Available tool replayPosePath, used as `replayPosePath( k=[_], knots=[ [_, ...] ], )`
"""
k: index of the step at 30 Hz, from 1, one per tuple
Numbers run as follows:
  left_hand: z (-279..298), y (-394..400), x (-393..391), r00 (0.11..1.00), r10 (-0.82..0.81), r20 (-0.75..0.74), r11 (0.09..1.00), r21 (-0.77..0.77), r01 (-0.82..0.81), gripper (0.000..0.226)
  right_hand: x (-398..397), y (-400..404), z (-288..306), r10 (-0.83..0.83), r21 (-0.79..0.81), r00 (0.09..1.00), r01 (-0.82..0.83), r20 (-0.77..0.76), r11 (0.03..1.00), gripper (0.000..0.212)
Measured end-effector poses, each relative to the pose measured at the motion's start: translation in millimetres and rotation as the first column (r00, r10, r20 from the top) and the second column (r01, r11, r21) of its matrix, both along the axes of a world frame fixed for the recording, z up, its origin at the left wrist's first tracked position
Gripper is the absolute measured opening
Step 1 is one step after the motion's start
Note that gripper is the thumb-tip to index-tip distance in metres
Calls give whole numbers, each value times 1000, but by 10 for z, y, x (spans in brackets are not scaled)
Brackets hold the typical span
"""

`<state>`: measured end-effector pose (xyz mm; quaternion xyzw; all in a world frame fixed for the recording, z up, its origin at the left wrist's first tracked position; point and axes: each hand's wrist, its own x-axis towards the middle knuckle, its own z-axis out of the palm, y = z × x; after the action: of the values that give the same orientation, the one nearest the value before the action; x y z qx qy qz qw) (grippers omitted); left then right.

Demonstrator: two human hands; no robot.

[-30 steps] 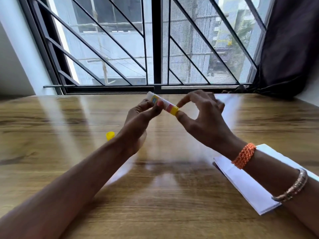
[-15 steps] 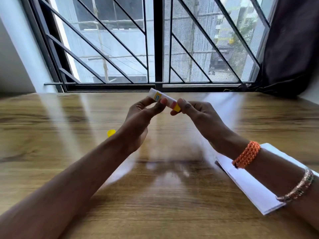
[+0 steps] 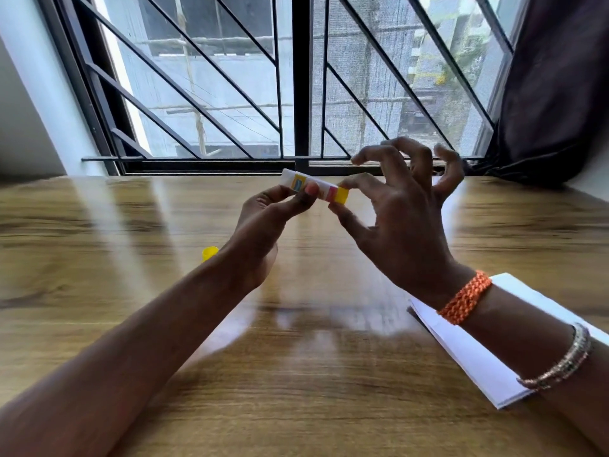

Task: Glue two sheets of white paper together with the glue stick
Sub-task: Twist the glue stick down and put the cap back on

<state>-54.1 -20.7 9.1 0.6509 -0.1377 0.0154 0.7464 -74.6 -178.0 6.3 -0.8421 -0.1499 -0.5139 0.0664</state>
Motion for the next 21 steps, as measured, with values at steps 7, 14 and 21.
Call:
replayPosePath(
  k=[7,14,21],
  knots=[
    [-4,35,23,998,-54,-34,997,48,56,13,86,-2,66,470,574,750,-149,-465,805,19],
    [-31,2,0,991,-133,2,987,89,133,20,127,-155,79,868,871,74,32,-491,490,44],
    [-101,-18,9,996,75,-42,989,135,-68,9,78,-45,68,669,737,441,-27,-598,676,32]
  ],
)
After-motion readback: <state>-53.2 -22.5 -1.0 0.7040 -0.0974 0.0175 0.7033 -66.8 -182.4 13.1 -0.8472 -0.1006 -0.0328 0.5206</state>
